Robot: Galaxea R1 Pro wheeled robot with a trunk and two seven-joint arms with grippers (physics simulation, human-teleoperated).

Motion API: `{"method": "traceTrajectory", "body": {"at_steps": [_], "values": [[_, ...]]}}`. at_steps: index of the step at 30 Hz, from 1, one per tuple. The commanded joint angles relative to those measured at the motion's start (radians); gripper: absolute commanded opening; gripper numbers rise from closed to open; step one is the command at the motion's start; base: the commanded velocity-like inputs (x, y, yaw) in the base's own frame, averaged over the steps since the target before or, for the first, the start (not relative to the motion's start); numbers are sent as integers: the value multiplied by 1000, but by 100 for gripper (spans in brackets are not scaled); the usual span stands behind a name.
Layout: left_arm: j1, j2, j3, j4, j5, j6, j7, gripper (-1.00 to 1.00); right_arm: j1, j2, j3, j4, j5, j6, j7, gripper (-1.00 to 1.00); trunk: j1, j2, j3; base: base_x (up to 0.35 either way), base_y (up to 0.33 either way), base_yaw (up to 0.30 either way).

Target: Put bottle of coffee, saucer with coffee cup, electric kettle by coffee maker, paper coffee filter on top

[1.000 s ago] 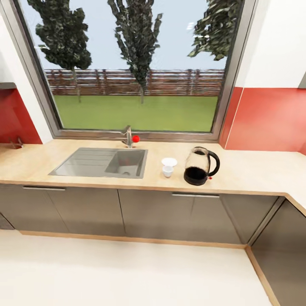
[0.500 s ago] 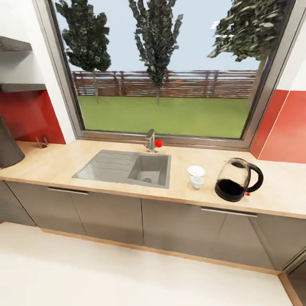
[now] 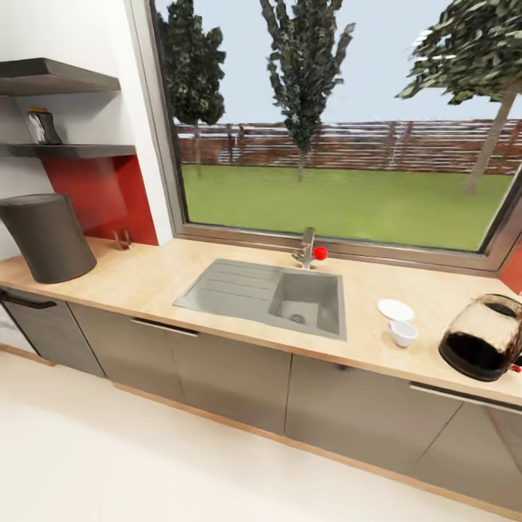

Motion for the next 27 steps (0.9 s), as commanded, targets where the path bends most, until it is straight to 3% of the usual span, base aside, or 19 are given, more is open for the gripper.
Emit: {"method": "traceTrajectory", "body": {"at_steps": [1, 27], "values": [[-1, -1, 4, -2, -9, 6, -5, -100, 0, 0, 0, 0, 1, -3, -1, 100, 1, -2, -2, 174, 298, 244], [-1, -1, 3, -2, -9, 4, -6, -100, 0, 0, 0, 2, 2, -3, 0, 100, 1, -2, 1, 214, 276, 245]]}}
